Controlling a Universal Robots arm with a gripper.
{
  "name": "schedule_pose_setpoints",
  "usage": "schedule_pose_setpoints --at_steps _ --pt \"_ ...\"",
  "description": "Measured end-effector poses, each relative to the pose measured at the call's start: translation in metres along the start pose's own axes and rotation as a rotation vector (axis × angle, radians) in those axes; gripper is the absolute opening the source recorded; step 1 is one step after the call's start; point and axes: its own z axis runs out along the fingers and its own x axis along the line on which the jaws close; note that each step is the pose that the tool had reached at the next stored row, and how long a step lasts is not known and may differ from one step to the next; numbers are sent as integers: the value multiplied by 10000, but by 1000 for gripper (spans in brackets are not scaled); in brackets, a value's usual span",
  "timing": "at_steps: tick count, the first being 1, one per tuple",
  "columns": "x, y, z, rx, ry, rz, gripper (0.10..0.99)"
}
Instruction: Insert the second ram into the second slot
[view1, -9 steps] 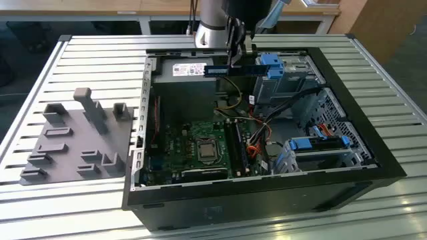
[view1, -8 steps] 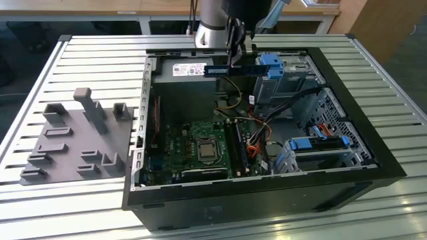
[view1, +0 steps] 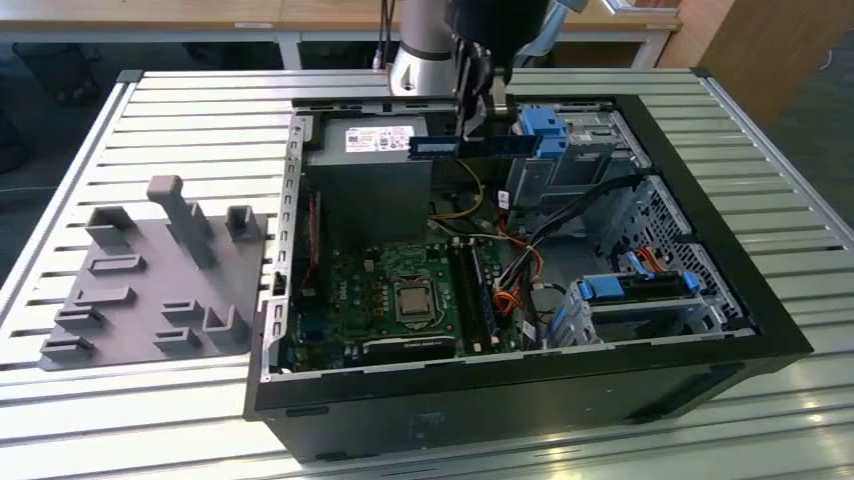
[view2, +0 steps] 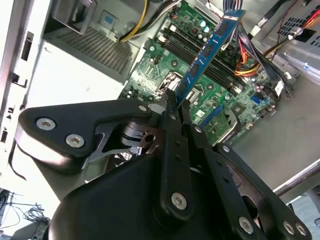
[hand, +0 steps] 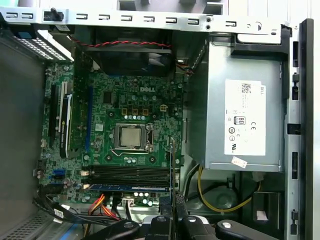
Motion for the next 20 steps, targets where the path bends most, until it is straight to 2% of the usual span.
schedule_pose_setpoints --at_steps 7,10,20 --pt "125 4 -1 -1 23 14 141" --pt "140 4 5 16 31 177 141" --pt "141 2 44 60 25 1921 141"
